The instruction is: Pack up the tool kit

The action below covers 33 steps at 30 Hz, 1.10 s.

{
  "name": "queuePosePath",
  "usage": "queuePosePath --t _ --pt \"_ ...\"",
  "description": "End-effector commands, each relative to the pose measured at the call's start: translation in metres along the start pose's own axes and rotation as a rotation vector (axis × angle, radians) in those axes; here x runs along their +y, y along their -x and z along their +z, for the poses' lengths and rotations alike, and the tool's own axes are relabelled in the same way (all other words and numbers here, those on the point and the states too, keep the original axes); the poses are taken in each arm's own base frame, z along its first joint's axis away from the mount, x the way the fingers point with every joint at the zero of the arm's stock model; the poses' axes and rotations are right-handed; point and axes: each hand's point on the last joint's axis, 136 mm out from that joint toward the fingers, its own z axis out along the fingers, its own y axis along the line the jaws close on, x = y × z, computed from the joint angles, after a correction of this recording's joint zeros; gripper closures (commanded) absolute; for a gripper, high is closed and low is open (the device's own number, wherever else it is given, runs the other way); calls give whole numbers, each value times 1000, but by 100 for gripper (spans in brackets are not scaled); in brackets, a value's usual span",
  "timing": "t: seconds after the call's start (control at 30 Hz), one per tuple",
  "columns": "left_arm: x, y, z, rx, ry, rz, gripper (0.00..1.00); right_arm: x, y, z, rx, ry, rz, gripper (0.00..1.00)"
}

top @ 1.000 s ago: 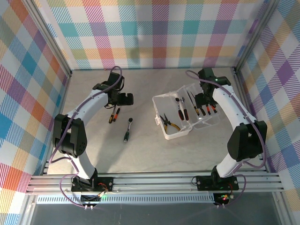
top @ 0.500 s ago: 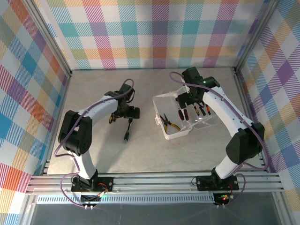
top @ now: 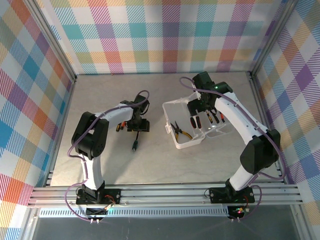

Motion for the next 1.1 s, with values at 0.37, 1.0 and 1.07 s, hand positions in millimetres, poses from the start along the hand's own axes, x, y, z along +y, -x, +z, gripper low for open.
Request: queuePosePath --t 0.37,1.0,1.07 --pt "-2 0 19 41 27 3 64 10 6 4 -1 33 1 1" --pt "-7 7 -23 -28 -20 30 100 13 2 -5 -21 70 8 1" --pt "-16 12 -39 -57 -76 31 100 16 2 -8 -28 89 10 1"
